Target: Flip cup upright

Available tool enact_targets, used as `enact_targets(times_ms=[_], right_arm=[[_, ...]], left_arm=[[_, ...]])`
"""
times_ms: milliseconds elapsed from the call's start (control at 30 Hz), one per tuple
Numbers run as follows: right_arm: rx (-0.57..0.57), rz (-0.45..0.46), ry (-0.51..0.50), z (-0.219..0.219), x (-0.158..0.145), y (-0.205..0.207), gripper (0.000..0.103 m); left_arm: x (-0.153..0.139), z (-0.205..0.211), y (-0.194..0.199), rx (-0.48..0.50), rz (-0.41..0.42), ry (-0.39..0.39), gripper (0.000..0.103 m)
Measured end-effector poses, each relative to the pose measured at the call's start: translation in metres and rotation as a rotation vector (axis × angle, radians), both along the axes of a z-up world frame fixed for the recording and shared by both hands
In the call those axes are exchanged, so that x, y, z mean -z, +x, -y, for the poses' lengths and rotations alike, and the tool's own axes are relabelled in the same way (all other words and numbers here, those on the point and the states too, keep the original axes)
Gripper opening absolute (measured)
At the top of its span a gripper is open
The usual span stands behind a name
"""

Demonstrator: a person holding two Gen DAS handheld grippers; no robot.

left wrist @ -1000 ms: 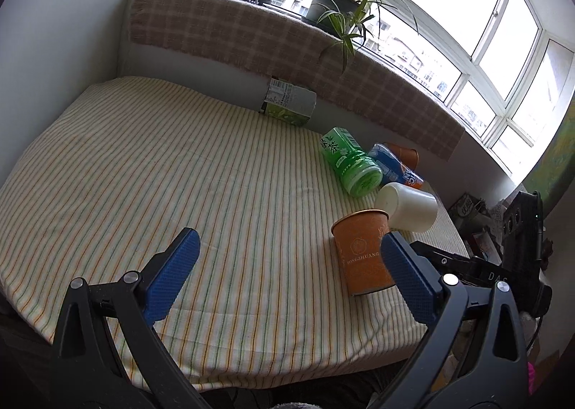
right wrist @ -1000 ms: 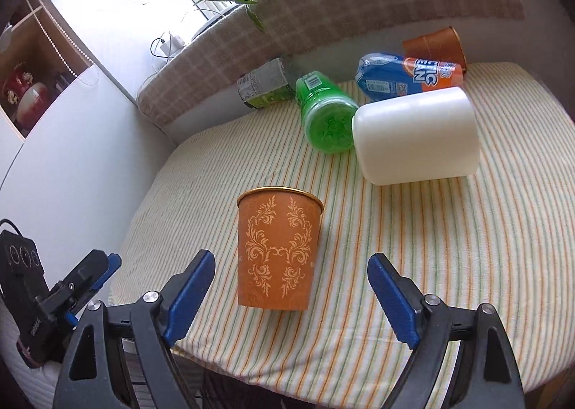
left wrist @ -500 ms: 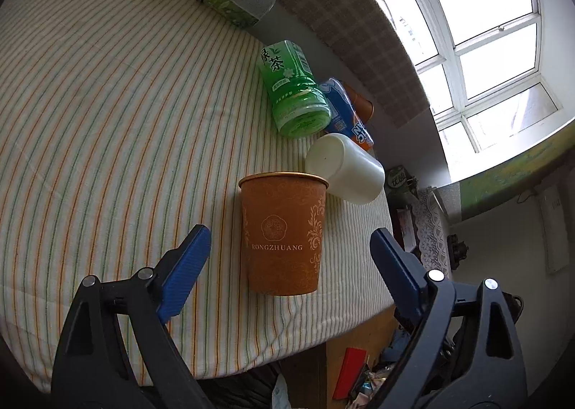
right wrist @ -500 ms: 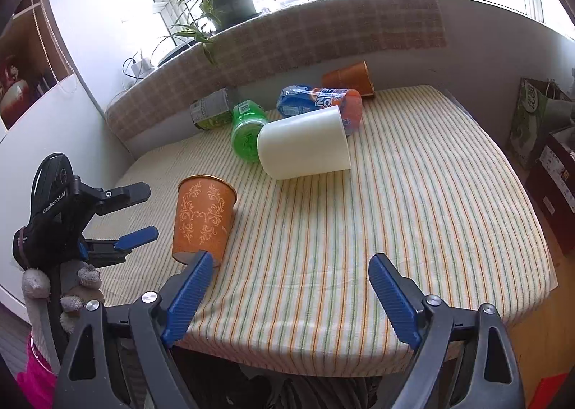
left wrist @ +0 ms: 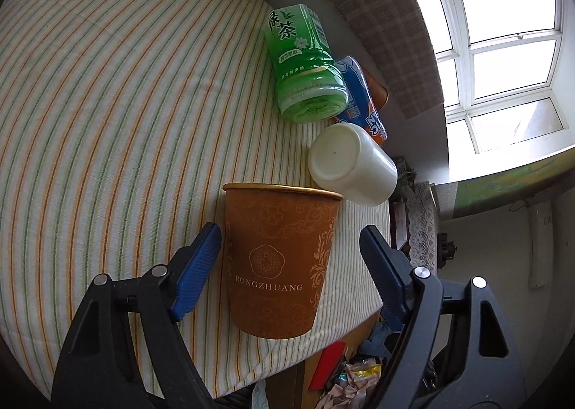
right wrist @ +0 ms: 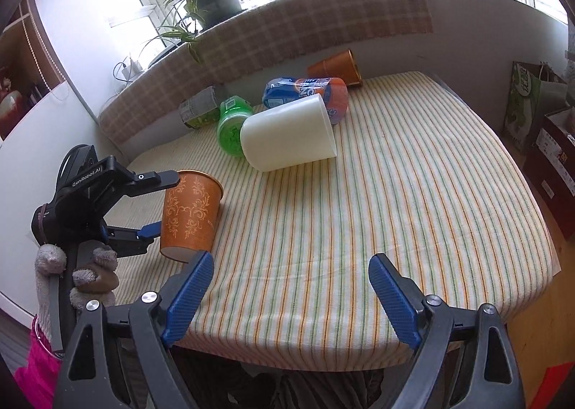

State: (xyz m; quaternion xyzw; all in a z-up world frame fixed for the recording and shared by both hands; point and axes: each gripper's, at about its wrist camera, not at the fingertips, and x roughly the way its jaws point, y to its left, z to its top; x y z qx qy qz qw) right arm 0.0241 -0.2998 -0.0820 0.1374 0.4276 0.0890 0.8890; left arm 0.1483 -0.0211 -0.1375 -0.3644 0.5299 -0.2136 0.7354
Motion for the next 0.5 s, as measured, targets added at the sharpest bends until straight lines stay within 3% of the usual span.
enact_targets(times_ms=[367,500], right_arm=[[0.021,-0.013,0.006,0.008,0.006,-0.001,0.090],[0.017,-0.013,-0.003,0.007,0.006,-0.001,0.090]], left_arm=[[0.011,0.010,0.011,0.018,-0.019,0.036,0.069],[0.008,0.014,0.011,0.023,0.000,0.055,0.068]])
